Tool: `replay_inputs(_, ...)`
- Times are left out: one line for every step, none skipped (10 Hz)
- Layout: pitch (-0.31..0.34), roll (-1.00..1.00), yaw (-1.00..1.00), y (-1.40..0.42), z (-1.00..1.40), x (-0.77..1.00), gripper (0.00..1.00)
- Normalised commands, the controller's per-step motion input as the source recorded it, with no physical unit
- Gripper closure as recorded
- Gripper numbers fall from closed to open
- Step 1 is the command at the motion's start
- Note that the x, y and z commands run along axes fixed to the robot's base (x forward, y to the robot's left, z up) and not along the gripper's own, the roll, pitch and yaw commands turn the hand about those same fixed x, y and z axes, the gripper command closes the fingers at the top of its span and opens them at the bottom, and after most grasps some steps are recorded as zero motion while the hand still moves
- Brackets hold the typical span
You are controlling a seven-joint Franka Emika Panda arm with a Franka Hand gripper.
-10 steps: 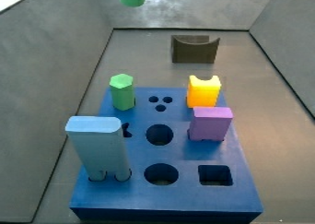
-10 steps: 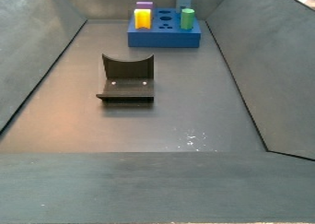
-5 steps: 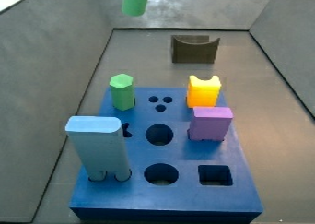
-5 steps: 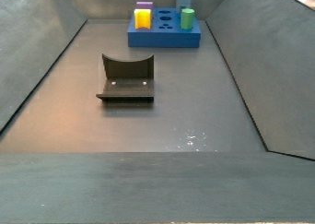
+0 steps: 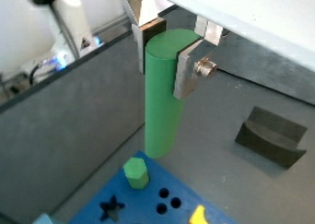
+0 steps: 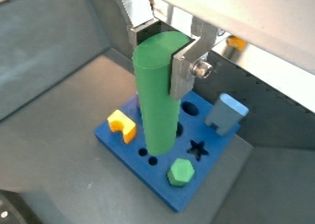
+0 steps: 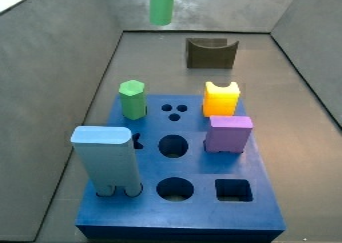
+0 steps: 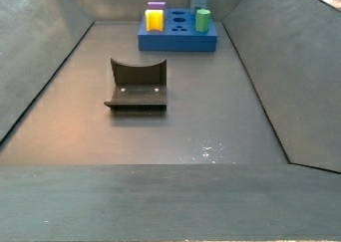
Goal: Pick up the oval object. Move up. Place the oval object on the fixture. Regrasp the oval object. Move to above the board. Insert the oval object.
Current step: Move to above the board, then insert the oval object.
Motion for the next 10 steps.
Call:
replay_inputs(-0.191, -0.03, 0.22, 0.01, 0.0, -0.03, 1.0)
replay_inputs(-0.014, 0.0, 0.0, 0.0, 0.0, 0.0, 1.0)
replay_inputs(-0.049, -0.03, -0.09, -0.06, -0.06, -0.43, 1.0)
replay_inputs(0.133, 0.15, -0.35, -0.72, -0.09, 0.0, 1.0)
replay_inputs(0.096, 0.07, -0.58, -0.65, -0.19, 0.0, 1.0)
replay_inputs(0.049, 0.03, -0.61, -0.65, -0.24, 0.0, 1.0)
replay_inputs(0.0, 0.0, -0.67, -0.6, -0.29, 0.0, 1.0)
replay_inputs(-0.011, 0.0, -0.73, -0.54, -0.32, 0.0, 1.0)
replay_inputs(-0.034, 0.0, -0.78, -0.49, -0.33, 0.0, 1.0)
replay_inputs(-0.04, 0.0, -0.8, -0.46, -0.33, 0.0, 1.0)
